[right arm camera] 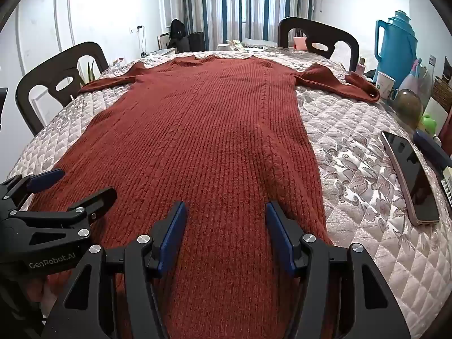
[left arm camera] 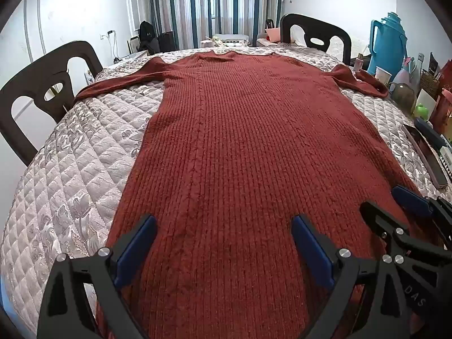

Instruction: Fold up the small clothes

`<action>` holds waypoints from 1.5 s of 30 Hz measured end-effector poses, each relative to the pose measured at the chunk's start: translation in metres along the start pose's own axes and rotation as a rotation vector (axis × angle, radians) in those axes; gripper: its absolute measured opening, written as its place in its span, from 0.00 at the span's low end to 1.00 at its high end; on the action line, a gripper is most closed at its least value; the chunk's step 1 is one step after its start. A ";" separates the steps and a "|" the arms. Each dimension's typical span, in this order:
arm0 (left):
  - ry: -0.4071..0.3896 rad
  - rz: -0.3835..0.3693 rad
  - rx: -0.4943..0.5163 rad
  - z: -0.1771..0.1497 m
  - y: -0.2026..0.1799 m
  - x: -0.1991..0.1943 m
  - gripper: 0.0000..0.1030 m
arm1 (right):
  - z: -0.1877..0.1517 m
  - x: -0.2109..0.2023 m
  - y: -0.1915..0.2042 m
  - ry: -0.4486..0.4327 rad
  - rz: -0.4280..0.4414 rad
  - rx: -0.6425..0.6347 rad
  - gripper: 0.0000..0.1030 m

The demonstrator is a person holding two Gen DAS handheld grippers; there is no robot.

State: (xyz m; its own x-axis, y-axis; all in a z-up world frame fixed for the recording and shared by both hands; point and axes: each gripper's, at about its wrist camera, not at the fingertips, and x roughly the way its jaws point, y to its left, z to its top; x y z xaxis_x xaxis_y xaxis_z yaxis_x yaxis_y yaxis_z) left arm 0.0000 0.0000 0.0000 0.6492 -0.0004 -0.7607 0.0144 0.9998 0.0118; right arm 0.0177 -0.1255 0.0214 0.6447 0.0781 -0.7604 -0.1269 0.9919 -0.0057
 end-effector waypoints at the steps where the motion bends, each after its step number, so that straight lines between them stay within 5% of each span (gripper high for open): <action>1: -0.002 0.001 0.000 0.000 0.000 0.000 0.95 | 0.000 0.000 0.001 0.000 -0.002 -0.001 0.57; 45: -0.009 0.002 0.000 0.000 0.001 -0.002 0.95 | -0.004 -0.003 0.000 -0.021 -0.007 0.009 0.57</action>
State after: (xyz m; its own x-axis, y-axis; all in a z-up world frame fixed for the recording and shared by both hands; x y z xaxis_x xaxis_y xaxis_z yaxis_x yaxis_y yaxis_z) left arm -0.0010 0.0014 0.0019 0.6561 0.0014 -0.7547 0.0132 0.9998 0.0133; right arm 0.0128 -0.1261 0.0217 0.6610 0.0726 -0.7468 -0.1156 0.9933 -0.0057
